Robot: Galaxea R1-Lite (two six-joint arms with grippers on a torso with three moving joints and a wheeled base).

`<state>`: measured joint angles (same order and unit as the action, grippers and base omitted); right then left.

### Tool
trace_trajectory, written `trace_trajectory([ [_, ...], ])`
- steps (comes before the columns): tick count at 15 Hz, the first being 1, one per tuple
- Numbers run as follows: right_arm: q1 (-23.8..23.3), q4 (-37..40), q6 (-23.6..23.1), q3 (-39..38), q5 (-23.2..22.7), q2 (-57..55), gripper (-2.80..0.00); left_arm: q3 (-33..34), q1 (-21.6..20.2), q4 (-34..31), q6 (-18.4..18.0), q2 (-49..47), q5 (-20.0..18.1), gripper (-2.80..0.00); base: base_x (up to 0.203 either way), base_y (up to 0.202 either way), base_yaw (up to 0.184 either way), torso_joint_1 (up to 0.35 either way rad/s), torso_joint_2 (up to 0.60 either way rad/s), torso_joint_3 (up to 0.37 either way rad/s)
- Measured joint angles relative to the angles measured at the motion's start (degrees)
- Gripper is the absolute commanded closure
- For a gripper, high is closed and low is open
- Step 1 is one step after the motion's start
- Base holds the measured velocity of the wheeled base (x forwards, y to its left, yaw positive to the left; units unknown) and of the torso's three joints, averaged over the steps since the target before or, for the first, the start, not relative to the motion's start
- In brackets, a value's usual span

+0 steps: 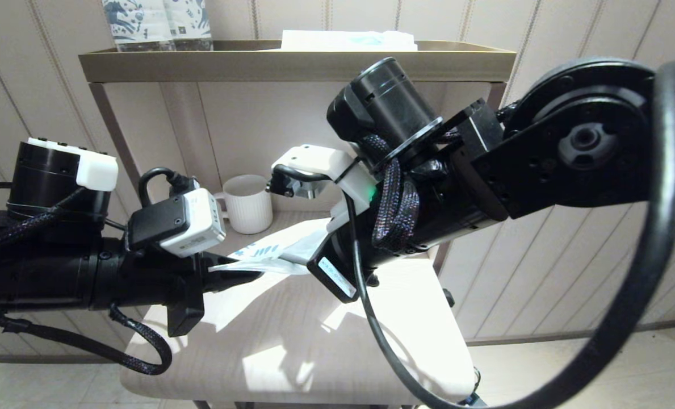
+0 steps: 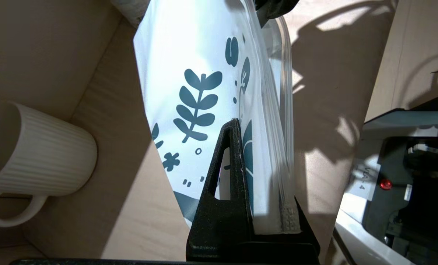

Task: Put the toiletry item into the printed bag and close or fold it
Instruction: Place the toothbrush in the storage bag

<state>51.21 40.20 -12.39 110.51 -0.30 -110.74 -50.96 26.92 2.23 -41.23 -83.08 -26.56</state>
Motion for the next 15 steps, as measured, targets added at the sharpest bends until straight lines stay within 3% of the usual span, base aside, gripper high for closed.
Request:
trace_trajectory([
  [4, -0.26, 7.37, -1.34, -0.72, 0.01, 0.97, 0.00, 0.91, 0.04, -0.20, -1.08, -0.02, -1.10, 0.00, 0.000, 0.000, 0.000, 0.000, 0.00, 0.000],
  [8, -1.05, 10.29, -2.30, -1.33, -2.00, 3.34, 0.00, 1.16, 0.09, -0.66, -0.91, -0.64, -7.95, 0.00, 0.000, 0.000, 0.000, 0.000, 0.00, 0.000],
  [11, -1.16, 11.34, -2.56, -1.33, -3.79, 3.85, 0.00, 0.94, 0.54, -0.67, -0.77, -1.90, -9.66, 0.00, 0.000, 0.000, 0.000, 0.000, 0.00, 0.000],
  [15, -0.94, 12.64, -2.91, -1.41, -5.73, 4.18, 0.00, 0.66, 0.59, -0.85, -0.34, -3.47, -14.67, 0.00, 0.000, 0.000, 0.000, 0.000, 0.00, 0.000],
])
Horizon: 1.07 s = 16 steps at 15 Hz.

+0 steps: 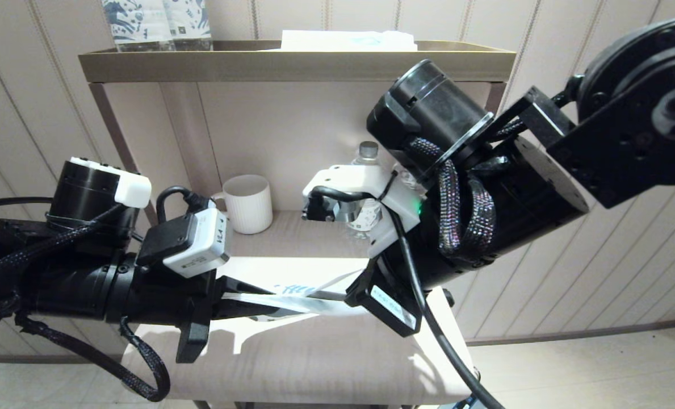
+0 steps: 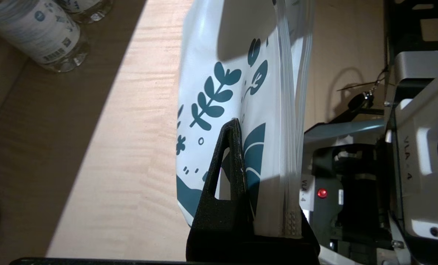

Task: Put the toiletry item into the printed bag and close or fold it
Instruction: Place the toothbrush in the storage bag

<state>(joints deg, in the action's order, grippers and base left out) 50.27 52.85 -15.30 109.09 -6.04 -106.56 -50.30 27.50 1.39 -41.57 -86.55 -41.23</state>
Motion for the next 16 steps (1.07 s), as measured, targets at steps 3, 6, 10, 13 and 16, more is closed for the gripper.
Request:
trace_trajectory([
  [3, -0.05, 2.72, 0.01, 0.44, -2.16, 0.46, 0.00, -0.58, -0.17, -2.35, 0.17, -0.62, -2.44, 0.00, 0.000, 0.000, 0.000, 0.000, 0.00, 0.000],
  [6, -0.26, 2.85, -0.04, -0.15, -2.73, 1.28, 0.00, -0.99, -0.48, -3.61, 0.13, -1.13, -4.88, 0.00, 0.000, 0.000, 0.000, 0.000, 0.00, 0.000],
  [10, -0.39, 2.85, -0.33, -0.69, -4.18, 1.55, 0.00, -1.02, -0.63, -5.61, 0.06, -1.54, -6.86, 0.00, 0.000, 0.000, 0.000, 0.000, 0.00, 0.000],
  [13, -0.30, 2.99, -0.55, -0.69, -6.95, 1.82, 0.00, -1.02, -0.92, -6.17, 0.01, -1.67, -9.42, 0.00, 0.000, 0.000, 0.000, 0.000, 0.00, 0.000],
  [16, -0.33, 3.96, -1.04, -0.74, -9.37, 2.54, 0.00, -1.02, -2.10, -6.20, -0.02, -1.83, -11.17, 0.00, 0.000, 0.000, 0.000, 0.000, 0.00, 0.000],
])
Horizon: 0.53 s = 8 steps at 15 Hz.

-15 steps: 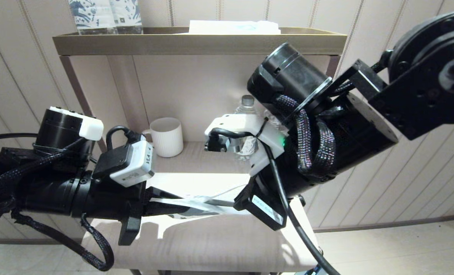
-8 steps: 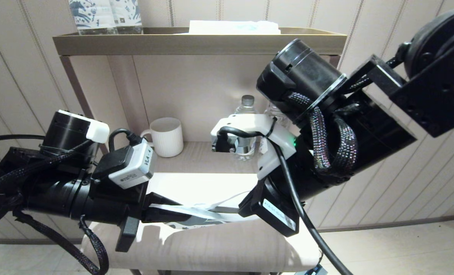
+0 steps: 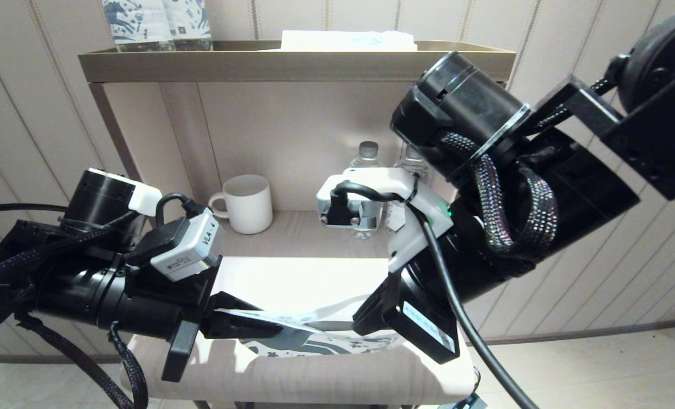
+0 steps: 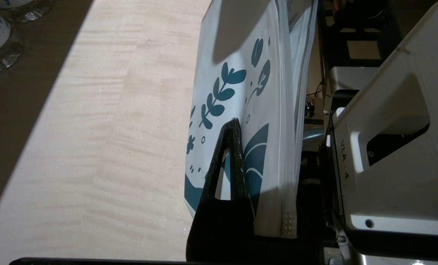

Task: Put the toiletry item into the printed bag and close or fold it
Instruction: Place the toothbrush in the storage bag

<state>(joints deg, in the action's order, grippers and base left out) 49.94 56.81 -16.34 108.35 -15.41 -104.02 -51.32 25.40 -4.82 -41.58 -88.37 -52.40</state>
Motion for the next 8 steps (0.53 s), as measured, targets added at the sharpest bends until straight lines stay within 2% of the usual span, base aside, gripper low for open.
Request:
trace_trajectory([
  [3, -0.02, 0.11, -0.39, 0.26, -0.84, 0.30, 0.00, 0.00, -1.40, 0.02, 0.00, -0.41, -2.85, 0.00, 0.000, 0.000, 0.000, 0.000, 0.00, 0.000],
  [8, -0.11, 0.05, -0.96, 0.61, -1.25, -0.23, 0.00, -0.24, -1.79, 0.05, -0.04, -1.34, -4.82, 0.00, 0.000, 0.000, 0.000, 0.000, 0.00, 0.000],
])
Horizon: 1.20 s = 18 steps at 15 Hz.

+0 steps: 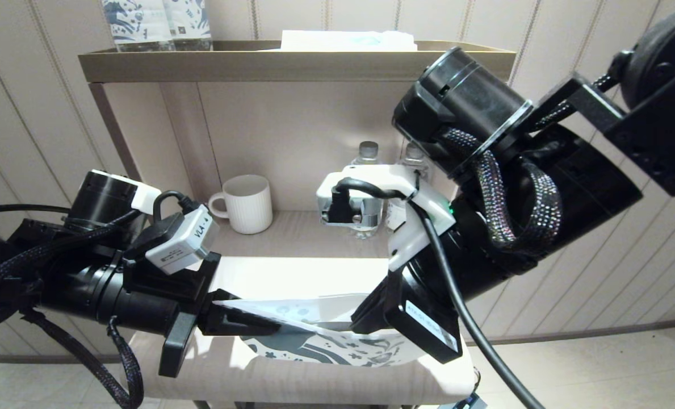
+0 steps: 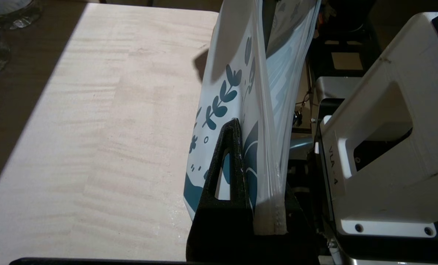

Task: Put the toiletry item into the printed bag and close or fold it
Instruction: Place the toothbrush in the storage bag

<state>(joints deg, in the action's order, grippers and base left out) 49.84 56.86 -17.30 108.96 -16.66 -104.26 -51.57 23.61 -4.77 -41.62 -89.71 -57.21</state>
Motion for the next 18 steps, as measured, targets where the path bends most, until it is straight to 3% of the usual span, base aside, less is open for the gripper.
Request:
trace_trajectory([
  [2, 0.00, -0.38, 0.00, 0.05, -0.02, -0.46, 0.00, 0.00, -0.02, -0.02, -0.02, -0.22, -0.25, 0.00, 0.000, 0.000, 0.000, 0.000, 0.00, 0.000],
  [3, 0.00, -0.49, -0.05, 0.05, 0.00, -0.67, -2.80, 0.00, 0.00, -0.02, -0.02, -0.32, -0.25, 0.00, 0.000, 0.000, 0.000, 0.000, 0.00, 0.000],
  [6, -0.07, -0.57, 0.00, 0.71, 0.03, -1.52, -2.80, 0.24, 0.02, -0.08, -0.07, -0.48, -0.31, 0.00, 0.000, 0.000, 0.000, 0.000, 0.00, 0.000],
  [7, -0.33, -0.52, 0.00, 0.96, 0.04, -1.82, 0.00, 0.28, 0.02, -0.11, -0.07, -0.50, -0.30, 0.00, 0.000, 0.000, 0.000, 0.000, 0.00, 0.000],
  [18, -0.39, -1.46, 0.49, 1.61, 0.09, 1.68, 0.00, 0.57, 0.02, 0.13, -0.39, -1.65, -0.20, 0.00, 0.000, 0.000, 0.000, 0.000, 0.00, 0.000],
])
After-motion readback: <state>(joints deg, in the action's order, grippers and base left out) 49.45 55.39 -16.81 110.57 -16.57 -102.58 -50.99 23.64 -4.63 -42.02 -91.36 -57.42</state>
